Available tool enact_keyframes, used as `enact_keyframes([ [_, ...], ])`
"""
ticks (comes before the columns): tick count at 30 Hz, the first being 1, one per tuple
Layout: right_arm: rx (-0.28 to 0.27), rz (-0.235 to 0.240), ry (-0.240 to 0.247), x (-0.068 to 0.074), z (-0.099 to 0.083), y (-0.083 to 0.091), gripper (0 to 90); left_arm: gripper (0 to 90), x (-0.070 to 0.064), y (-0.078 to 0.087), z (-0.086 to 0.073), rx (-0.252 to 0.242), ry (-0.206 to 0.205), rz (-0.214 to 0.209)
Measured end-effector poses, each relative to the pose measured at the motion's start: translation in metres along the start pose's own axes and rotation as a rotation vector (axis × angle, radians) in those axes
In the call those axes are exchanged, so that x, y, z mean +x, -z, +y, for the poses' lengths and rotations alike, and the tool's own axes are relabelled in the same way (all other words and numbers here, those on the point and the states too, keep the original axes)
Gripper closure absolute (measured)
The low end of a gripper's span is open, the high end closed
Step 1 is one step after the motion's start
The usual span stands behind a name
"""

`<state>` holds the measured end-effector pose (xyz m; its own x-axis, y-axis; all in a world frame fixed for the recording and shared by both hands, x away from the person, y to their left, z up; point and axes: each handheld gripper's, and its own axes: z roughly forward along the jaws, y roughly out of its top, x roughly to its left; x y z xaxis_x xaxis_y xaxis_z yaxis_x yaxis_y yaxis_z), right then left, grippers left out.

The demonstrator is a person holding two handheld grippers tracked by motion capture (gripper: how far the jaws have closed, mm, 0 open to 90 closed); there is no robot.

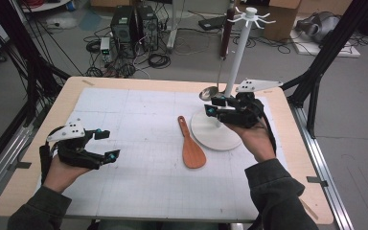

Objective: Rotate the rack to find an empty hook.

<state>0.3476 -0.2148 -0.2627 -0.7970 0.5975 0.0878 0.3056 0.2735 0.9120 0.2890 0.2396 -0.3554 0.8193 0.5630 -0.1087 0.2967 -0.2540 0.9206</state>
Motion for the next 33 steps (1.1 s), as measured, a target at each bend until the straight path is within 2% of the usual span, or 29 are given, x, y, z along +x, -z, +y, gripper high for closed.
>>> enact_keyframes([
  [12,0.024,0.038,-0.015,0.004,-0.02,-0.011,63.9,17.1,0.001,0.0,-0.001,0.0,-0.005,0.005],
  [18,0.028,0.038,-0.019,0.007,-0.029,-0.018,66.9,17.1,0.001,0.0,-0.001,0.004,-0.009,0.007],
  [23,0.047,0.044,-0.013,0.008,-0.037,-0.027,76.2,17.1,0.001,0.0,-0.001,0.008,-0.012,0.007],
  [28,0.092,0.058,-0.016,0.01,-0.048,-0.04,86.7,17.1,0.0,-0.001,-0.002,0.013,-0.013,0.007],
  [33,0.129,0.044,-0.019,0.009,-0.06,-0.054,89.4,17.1,0.0,-0.001,-0.002,0.012,-0.013,0.005],
])
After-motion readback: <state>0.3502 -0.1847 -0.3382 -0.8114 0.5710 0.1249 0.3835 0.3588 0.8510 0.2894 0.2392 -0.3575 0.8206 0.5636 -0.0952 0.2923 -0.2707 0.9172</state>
